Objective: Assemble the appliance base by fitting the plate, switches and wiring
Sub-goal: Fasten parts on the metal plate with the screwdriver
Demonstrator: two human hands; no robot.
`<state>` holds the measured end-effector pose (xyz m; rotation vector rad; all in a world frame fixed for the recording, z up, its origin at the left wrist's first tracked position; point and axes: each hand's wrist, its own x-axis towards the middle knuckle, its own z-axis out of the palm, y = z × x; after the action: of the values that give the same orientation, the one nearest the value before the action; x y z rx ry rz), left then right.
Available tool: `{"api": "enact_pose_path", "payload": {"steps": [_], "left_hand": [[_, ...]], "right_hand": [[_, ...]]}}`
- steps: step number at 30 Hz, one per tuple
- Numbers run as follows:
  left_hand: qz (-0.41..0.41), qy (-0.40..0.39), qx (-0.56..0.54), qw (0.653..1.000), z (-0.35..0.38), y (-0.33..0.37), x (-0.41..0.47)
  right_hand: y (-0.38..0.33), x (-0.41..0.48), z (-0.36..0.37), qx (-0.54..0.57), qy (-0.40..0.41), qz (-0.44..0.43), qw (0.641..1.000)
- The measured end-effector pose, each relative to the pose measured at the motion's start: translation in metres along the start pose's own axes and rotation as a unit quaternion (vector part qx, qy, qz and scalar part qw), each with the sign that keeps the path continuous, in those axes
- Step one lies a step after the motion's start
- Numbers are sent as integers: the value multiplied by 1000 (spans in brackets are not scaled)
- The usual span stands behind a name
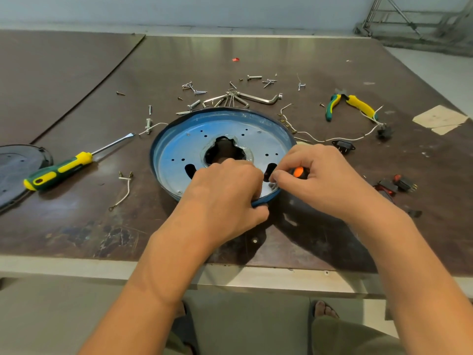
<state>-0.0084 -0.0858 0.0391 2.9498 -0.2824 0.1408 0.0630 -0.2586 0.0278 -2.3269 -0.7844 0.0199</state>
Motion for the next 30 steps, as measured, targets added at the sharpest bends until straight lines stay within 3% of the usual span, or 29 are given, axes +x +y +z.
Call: {"api": "enact_pose_path", "payload": {"steps": [6,9,19,30], "left_hand": [[-13,-50,-125,991,-7,-6,-2],[-14,-19,-199,980,-9,-7,1],[45,8,-130,990,2,-7,25],[-1,22,-151,988,11,-8,38]], "right_hand": [[1,2,-1,81,65,25,994],[4,3,-3,115,110,45,986],[7,3,1,81,55,38,994],[11,4,0,79,47,32,995]]}}
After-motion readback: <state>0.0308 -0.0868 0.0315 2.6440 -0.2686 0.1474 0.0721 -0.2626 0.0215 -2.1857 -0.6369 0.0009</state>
